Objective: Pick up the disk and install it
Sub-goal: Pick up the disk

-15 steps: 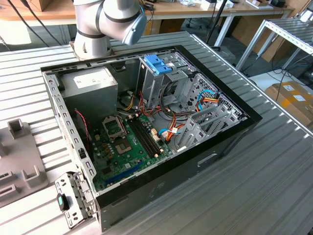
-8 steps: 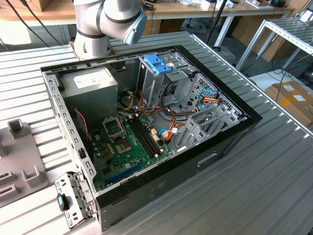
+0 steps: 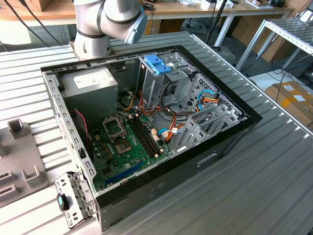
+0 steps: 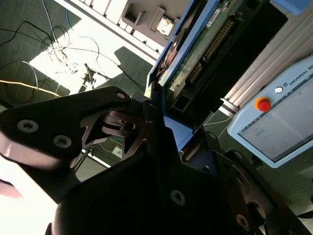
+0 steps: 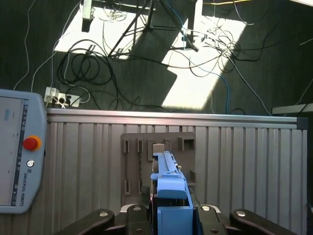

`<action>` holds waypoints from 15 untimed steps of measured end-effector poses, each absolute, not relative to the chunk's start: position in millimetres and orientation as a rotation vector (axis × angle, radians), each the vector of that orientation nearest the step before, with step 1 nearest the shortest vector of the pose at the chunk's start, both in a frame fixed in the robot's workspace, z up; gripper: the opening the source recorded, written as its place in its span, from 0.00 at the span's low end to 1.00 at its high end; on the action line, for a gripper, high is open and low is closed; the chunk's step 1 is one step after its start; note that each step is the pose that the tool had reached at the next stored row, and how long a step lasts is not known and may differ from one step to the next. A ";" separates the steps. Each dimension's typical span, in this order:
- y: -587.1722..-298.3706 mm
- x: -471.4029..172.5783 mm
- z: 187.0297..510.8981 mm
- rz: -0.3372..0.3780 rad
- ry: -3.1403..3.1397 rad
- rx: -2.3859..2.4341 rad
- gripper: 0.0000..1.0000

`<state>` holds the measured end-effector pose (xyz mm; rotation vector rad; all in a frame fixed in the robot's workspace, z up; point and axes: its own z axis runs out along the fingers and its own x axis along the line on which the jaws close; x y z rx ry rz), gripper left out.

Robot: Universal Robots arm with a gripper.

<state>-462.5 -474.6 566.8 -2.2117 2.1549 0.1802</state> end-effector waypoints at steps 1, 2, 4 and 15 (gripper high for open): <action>-475.8 -462.5 566.8 0.180 2.155 -2.212 0.37; -477.0 -462.4 566.8 0.180 2.155 -2.212 0.37; -477.1 -462.5 566.8 0.180 2.155 -2.211 0.37; -477.8 -459.1 566.8 0.180 2.155 -2.212 0.37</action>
